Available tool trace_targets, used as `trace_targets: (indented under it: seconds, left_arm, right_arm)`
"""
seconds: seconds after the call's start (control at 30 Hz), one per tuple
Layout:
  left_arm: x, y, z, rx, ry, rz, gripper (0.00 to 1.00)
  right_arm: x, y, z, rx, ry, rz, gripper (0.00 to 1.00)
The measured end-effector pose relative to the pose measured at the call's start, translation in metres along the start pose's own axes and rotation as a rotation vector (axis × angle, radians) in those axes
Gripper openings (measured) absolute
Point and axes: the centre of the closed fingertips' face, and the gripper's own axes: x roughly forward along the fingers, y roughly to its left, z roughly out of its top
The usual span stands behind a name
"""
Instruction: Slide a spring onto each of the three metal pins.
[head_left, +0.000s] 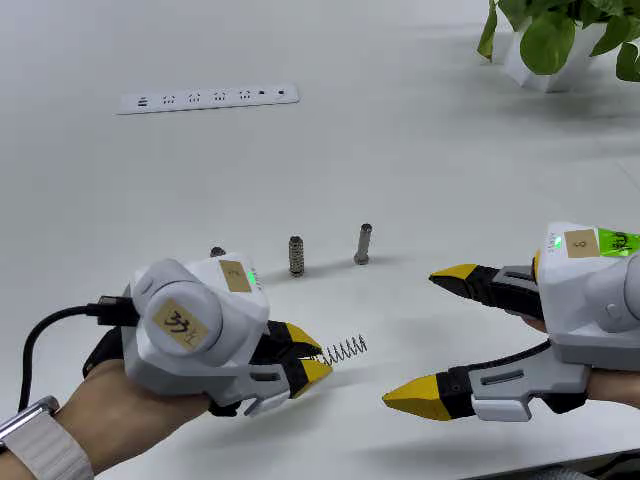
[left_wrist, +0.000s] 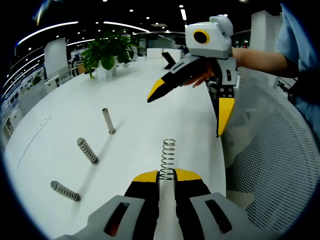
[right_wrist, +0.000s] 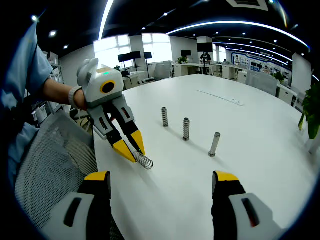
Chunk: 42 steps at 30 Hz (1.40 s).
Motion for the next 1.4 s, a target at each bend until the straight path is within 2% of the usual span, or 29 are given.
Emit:
trace_targets:
  seconds: [0.17,0.23,0.33,0.4,0.53,0.63,0.77,0.87,1.0,1.4]
  left_arm:
    - [-0.009,0.000,0.000,-0.002,-0.036,0.003,0.10]
    - [-0.014,0.000,0.000,-0.001,-0.053,-0.002,0.10]
    - [-0.019,-0.004,0.004,0.016,-0.066,-0.012,0.10]
    - [-0.022,-0.002,0.003,0.017,-0.074,-0.012,0.10]
    - [-0.027,-0.002,0.001,0.019,-0.082,-0.011,0.10]
    - [-0.030,-0.004,0.004,0.021,-0.089,-0.018,0.10]
    - [-0.031,-0.007,0.000,0.025,-0.092,-0.035,0.10]
    - [-0.031,-0.009,-0.001,0.018,-0.096,-0.045,0.10]
    - [-0.031,-0.010,-0.003,0.021,-0.097,-0.047,0.10]
    - [-0.032,-0.014,0.001,0.025,-0.112,-0.054,0.10]
  right_arm:
    - [0.007,0.016,0.010,-0.034,0.010,0.073,0.74]
    - [0.011,0.024,0.015,-0.016,0.010,0.116,0.71]
    - [0.015,0.029,0.021,-0.007,0.006,0.147,0.65]
    - [0.017,0.033,0.023,0.005,0.011,0.173,0.59]
    - [0.020,0.039,0.020,0.012,0.041,0.231,0.48]
    - [0.022,0.040,0.021,0.009,0.053,0.249,0.41]
    - [0.026,0.046,0.023,0.003,0.066,0.296,0.28]
    - [0.030,0.053,0.020,-0.002,0.085,0.333,0.25]
    - [0.034,0.057,0.019,-0.012,0.097,0.352,0.19]
    - [0.036,0.061,0.019,-0.025,0.105,0.369,0.12]
